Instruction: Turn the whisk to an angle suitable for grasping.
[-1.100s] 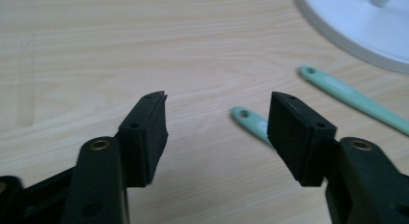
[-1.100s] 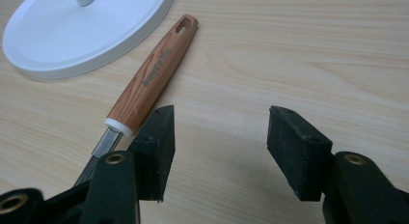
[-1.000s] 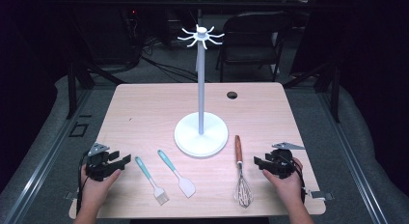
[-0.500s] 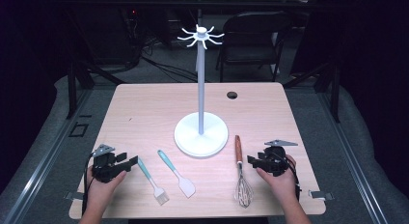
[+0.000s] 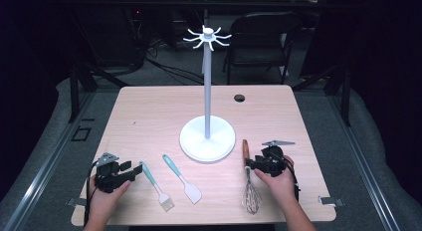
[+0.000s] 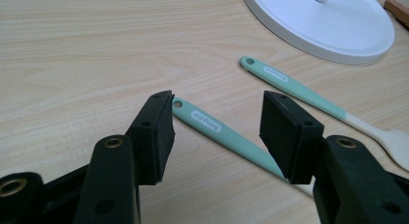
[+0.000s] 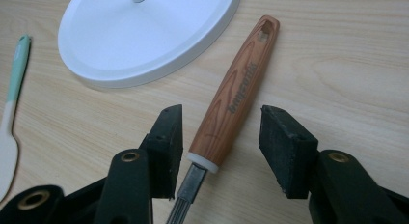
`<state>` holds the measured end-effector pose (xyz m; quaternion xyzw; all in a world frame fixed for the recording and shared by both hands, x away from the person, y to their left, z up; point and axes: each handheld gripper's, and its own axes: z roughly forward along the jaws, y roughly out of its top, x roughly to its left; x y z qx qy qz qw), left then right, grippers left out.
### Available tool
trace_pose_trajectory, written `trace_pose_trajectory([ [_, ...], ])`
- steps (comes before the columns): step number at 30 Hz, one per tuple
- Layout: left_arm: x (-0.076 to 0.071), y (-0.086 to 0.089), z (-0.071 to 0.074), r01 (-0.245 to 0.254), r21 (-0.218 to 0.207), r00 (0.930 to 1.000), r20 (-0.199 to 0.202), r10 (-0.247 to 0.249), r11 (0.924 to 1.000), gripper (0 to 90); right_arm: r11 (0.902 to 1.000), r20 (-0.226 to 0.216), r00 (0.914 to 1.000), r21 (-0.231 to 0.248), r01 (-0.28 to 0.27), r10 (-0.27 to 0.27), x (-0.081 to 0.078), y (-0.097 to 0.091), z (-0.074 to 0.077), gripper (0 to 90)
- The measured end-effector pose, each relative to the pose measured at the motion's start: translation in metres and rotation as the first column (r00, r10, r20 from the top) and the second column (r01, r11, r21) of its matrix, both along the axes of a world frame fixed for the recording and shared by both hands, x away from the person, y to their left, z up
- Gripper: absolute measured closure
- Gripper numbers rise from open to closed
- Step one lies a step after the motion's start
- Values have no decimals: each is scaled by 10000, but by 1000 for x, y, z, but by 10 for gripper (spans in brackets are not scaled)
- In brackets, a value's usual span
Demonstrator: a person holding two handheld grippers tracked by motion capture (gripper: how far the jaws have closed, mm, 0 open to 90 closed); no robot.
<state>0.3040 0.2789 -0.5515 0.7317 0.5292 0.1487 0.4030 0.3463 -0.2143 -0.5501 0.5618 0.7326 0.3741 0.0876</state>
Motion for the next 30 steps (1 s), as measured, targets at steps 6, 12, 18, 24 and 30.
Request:
trace_pose_trajectory([
  [6, -1, 1, -2, -32, 17, 10000, -69, 32, 10000, 462, 10000, -433, 9990, 35, 69, -67, 7, 4, -6, 524],
  [12, 0, 1, -2, 80, 144, 9997, -241, -77, 9999, 463, 9998, -848, 9964, 159, 81, -67, 9, 6, -9, 543],
  [18, 0, 1, -2, 62, 91, 9998, -212, -60, 9999, 463, 9996, -1281, 9917, 273, 118, -82, 10, 8, -14, 547],
  [24, 0, 3, -3, -62, -24, 9999, -116, 62, 10000, 460, 9989, -1551, 9879, 447, 130, -59, 12, 10, -16, 552],
  [30, 0, 4, -3, -136, -22, 9998, -114, 136, 9999, 460, 9990, -1560, 9877, 414, 180, -113, 12, 13, -16, 574],
])
